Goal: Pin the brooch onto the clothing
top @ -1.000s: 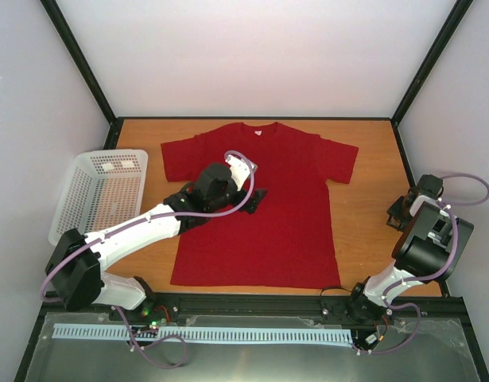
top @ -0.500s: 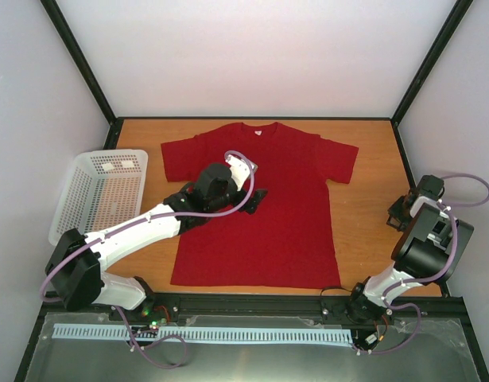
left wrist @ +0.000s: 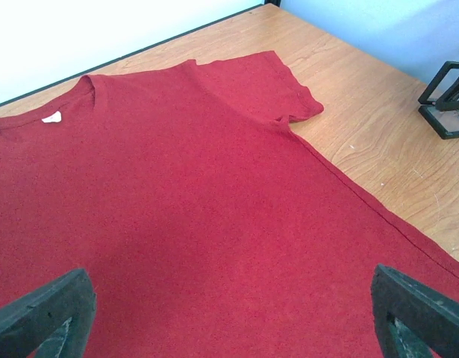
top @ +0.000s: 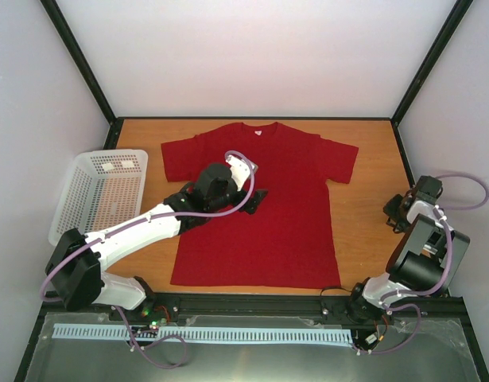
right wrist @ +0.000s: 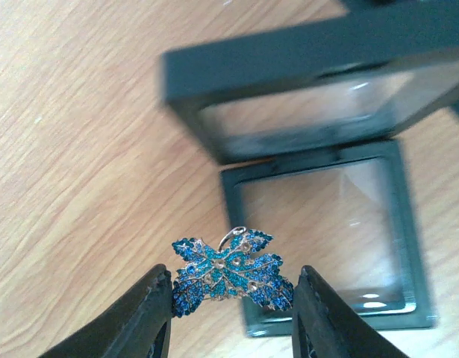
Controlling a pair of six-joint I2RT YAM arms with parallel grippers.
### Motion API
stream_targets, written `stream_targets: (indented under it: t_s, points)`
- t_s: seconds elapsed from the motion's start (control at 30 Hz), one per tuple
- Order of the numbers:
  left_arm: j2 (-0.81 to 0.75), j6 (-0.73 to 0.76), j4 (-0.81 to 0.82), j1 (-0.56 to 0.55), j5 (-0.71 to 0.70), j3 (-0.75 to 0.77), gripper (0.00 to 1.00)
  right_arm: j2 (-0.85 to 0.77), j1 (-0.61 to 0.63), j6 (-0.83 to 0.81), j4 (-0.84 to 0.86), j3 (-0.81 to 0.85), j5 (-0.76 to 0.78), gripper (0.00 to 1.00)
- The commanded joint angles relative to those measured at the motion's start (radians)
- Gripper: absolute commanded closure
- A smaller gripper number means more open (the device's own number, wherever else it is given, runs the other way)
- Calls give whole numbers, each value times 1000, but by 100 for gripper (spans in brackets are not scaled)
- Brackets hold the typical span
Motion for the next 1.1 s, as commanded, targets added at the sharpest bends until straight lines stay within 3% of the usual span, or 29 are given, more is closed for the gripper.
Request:
stream_targets:
  t_s: [0.0,0.13,0.37,0.43,0.5,0.57,0.63,0.83,1.07]
  points:
    - [9,-16,29,-9,16,21,0,-56,84,21,-23,-25,-99,63]
    - [-17,-27,25,-9,-1,13,0,-132,256,42,-66,-34,-162,63]
    - [-101,-149,-12,-6,4,-7,0,-146,711,59,-53,-6,-361,63]
    - [-141,-244,-18,25,64,-28,0,-132,798,26,-11,-7,-431,63]
    - [-170,-403,4,144,277,-73,0,-113,874,-17,17,3,-491,63]
    - [-161,-566,98,292,570,-134,0,-90,918,-47,39,16,-545,63]
    - [-100,-623,172,360,801,-124,0,-61,944,-61,79,31,-613,63]
    - [68,-559,-78,366,851,11,3,10,1001,-51,201,89,-711,63]
    - [164,-713,62,367,955,-60,17,29,1032,-18,284,124,-708,63]
